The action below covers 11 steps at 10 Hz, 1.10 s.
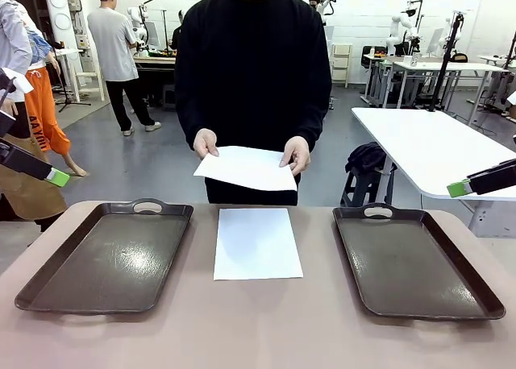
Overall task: Sort the A4 documents.
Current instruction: Receive the A4 Paper.
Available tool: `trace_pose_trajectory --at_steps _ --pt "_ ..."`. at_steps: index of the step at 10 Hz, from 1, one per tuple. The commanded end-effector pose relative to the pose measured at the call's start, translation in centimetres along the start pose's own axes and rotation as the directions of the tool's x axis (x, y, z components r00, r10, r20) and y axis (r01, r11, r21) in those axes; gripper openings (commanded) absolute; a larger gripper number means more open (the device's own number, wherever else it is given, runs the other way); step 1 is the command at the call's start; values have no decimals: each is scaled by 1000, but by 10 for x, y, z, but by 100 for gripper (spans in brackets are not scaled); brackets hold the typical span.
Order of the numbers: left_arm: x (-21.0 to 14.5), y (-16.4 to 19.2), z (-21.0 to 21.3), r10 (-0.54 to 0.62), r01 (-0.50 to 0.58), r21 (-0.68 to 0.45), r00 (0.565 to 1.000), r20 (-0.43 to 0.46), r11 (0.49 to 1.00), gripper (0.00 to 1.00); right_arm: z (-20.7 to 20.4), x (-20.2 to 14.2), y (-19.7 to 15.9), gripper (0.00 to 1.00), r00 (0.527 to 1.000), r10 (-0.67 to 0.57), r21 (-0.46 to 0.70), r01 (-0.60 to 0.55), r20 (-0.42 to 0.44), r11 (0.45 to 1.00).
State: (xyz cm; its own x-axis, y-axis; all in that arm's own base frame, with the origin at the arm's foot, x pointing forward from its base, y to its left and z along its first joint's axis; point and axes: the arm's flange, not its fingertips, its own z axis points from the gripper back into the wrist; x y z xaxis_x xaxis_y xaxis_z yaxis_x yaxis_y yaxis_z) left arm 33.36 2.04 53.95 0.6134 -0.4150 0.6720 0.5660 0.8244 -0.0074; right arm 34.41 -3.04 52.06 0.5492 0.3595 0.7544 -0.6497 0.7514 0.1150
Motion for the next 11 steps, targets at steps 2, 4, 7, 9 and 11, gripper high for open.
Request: trace_pose_trajectory --at_steps 2,4,7,9,11 --pt "-1 1 1 -3 3 2 1000 3 1000 100 -2 0 0 100 1000 -4 14 4 6 1000" --pt "-1 1 1 -3 3 2 1000 3 1000 100 -2 0 0 100 1000 -4 14 4 6 1000" --pt "-1 1 1 -3 3 2 1000 3 1000 100 -2 0 0 100 1000 -4 14 4 6 1000" --pt "-1 1 1 -3 3 2 1000 3 1000 100 -2 0 0 100 1000 -4 14 4 6 1000" --pt "-1 1 1 -3 3 2 1000 3 1000 100 -2 0 0 100 1000 -4 14 4 6 1000"
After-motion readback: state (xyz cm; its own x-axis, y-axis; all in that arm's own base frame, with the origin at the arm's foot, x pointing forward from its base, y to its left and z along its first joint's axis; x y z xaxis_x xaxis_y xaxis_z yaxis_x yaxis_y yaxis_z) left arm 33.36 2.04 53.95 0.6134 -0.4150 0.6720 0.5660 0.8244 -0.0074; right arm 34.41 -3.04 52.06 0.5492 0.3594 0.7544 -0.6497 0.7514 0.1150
